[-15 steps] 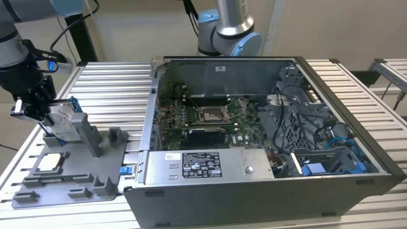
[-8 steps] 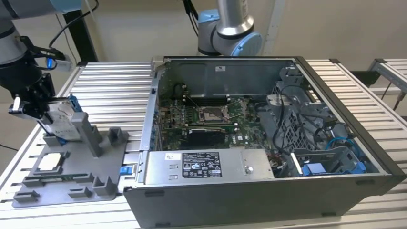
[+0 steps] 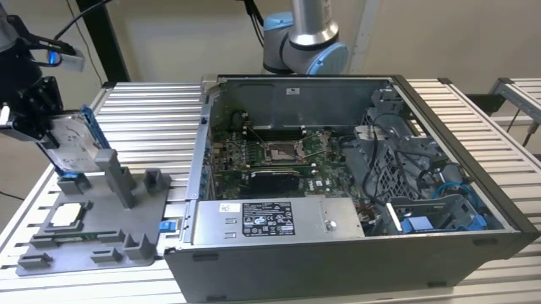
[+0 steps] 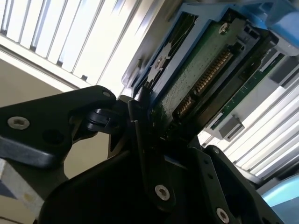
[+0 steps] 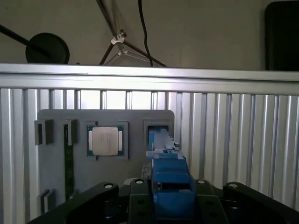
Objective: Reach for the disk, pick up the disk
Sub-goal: 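Pick up the disk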
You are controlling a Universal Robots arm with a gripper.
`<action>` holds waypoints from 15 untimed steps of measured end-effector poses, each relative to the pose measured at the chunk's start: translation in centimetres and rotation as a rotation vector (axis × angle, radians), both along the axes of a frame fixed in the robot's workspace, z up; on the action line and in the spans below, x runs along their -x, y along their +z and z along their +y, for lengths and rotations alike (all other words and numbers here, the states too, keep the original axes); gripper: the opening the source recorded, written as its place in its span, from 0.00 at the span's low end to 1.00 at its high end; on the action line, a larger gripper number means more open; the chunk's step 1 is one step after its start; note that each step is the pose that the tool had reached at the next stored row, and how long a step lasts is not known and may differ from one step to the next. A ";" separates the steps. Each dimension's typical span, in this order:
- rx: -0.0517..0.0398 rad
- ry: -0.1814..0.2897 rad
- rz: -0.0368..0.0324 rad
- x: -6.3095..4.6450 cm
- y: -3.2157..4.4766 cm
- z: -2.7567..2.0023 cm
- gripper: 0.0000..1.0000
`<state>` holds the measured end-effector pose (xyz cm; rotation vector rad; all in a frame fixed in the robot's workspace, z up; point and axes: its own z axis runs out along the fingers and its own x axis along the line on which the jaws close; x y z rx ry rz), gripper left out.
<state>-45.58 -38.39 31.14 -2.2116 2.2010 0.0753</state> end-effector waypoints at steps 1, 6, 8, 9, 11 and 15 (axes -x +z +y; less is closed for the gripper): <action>0.0000 0.000 0.0011 0.0 0.45 0.00 0.00; 0.0000 0.000 0.0067 -0.1 2.71 0.00 0.00; 0.0000 0.000 0.0092 -0.1 3.63 0.00 0.00; 0.0000 0.000 0.0103 -0.1 4.08 0.00 0.00; 0.0001 0.000 0.0126 -0.2 5.00 0.00 0.00; 0.0000 0.000 0.0156 -0.2 6.81 0.00 0.00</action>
